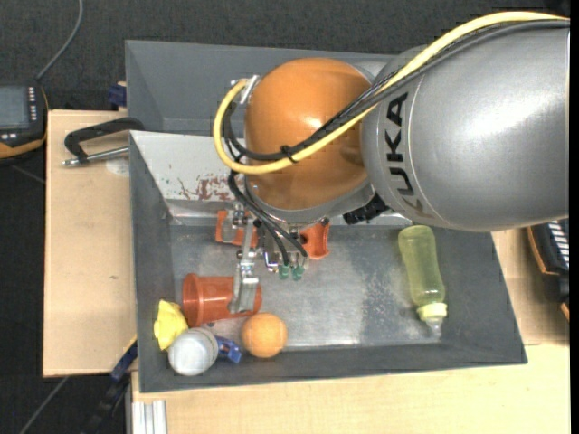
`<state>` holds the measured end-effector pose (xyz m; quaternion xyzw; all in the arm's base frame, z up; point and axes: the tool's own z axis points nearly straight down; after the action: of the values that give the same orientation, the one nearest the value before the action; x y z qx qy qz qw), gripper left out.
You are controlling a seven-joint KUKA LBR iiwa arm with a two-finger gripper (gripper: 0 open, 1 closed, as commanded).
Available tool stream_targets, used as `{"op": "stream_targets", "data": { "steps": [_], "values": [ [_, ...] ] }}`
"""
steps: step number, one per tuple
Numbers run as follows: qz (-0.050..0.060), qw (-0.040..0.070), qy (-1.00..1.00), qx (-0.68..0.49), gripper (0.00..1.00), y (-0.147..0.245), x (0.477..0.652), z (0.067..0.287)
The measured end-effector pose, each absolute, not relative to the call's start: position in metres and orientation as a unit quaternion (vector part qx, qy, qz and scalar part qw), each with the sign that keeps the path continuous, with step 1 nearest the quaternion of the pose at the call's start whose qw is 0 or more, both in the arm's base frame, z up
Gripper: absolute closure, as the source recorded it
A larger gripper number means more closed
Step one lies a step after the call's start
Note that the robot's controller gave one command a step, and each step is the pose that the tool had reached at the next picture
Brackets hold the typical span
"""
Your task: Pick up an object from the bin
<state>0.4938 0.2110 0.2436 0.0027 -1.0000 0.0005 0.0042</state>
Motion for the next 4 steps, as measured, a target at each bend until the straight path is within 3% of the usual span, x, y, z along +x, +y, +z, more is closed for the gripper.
{"op": "stream_targets", "data": {
  "steps": [1,2,3,4],
  "values": [
    [-0.001,0.000,-1.000,0.001,0.00,0.210,0.496,0.248],
    [-0.002,-0.003,-0.998,0.063,0.00,0.199,0.498,0.222],
    [-0.001,0.001,-0.994,0.112,0.00,0.135,0.510,0.196],
    [-0.001,-0.004,-0.996,0.092,0.00,0.114,0.512,0.187]
  ]
}}
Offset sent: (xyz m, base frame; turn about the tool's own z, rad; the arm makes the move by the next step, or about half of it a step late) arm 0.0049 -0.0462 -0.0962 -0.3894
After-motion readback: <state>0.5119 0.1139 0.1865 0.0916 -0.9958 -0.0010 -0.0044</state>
